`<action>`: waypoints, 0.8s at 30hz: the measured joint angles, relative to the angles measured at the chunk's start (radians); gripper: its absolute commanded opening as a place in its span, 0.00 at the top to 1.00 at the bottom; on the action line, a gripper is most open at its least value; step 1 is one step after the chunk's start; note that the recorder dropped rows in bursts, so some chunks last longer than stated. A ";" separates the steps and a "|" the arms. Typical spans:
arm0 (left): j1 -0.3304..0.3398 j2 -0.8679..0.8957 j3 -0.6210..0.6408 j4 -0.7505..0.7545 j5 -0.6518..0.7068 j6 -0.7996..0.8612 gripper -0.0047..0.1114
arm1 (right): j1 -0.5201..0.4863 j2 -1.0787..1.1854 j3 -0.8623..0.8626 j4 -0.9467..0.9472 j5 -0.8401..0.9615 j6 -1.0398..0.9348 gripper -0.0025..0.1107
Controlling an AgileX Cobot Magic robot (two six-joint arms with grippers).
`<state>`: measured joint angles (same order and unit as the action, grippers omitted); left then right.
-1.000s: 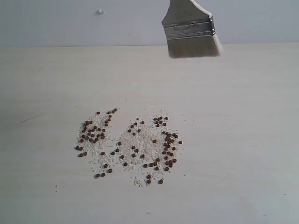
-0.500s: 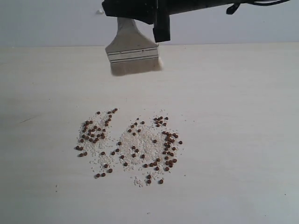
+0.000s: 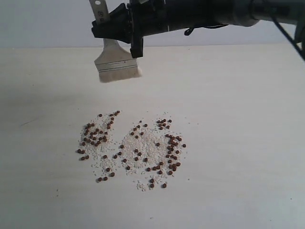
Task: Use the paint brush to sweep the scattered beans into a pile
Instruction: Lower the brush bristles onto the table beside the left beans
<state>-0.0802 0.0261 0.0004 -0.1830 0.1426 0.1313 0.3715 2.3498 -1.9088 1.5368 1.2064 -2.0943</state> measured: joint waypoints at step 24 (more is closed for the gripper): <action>0.000 0.000 0.000 0.000 0.000 0.000 0.96 | 0.058 0.272 -0.244 -0.152 0.017 0.225 0.98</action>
<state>-0.0802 0.0261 0.0004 -0.1830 0.1426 0.1313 0.4298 2.6217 -2.1525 1.3852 1.2232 -1.8688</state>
